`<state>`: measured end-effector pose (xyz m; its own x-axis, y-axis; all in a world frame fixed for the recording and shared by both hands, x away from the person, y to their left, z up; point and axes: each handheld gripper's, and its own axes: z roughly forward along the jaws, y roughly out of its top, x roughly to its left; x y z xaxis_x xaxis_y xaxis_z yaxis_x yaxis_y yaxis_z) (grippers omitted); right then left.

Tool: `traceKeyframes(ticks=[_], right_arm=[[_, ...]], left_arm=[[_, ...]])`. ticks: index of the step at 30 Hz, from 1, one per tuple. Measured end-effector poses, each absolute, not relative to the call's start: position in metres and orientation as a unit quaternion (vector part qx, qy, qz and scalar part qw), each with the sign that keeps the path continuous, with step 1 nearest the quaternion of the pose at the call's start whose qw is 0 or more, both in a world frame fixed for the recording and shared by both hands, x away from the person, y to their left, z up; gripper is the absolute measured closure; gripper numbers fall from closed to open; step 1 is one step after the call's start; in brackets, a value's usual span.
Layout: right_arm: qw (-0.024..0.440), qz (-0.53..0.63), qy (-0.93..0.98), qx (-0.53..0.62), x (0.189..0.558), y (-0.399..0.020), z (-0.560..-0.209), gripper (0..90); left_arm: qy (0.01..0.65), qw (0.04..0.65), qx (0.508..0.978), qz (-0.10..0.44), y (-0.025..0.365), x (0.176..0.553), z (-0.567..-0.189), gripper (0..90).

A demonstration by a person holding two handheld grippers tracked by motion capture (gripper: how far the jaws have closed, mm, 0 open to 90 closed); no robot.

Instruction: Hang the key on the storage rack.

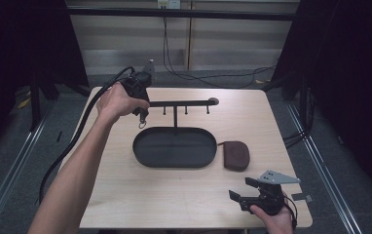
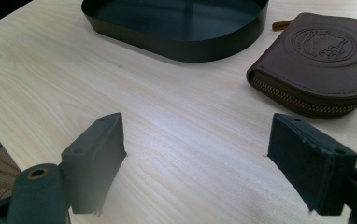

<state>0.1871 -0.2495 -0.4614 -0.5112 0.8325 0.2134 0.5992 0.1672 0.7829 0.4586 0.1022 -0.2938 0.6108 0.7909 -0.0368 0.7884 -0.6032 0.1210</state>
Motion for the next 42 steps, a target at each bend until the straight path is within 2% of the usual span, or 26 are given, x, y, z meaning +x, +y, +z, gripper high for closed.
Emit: traceKeyframes(ticks=[15, 23, 32, 34, 42], right_arm=[[0.135, 0.435, 0.753, 0.474, 0.188, -0.249, -0.462, 18.2], [0.135, 0.434, 0.753, 0.477, 0.188, -0.249, -0.462, 18.2], [0.132, 0.435, 0.751, 0.479, 0.189, -0.249, -0.462, 18.2], [0.131, 0.435, 0.750, 0.480, 0.190, -0.249, -0.462, 18.2], [0.135, 0.434, 0.751, 0.479, 0.189, -0.249, -0.462, 18.2]], left_arm=[[0.450, 0.071, 0.890, 0.010, 0.106, 0.457, -0.296, 67.5], [0.446, 0.085, 0.891, 0.009, 0.111, 0.455, -0.292, 59.0], [0.448, 0.098, 0.889, -0.009, 0.123, 0.451, -0.299, 46.9], [0.443, 0.097, 0.891, -0.020, 0.127, 0.449, -0.300, 40.7], [0.437, 0.115, 0.892, -0.022, 0.139, 0.439, -0.297, 31.5]])
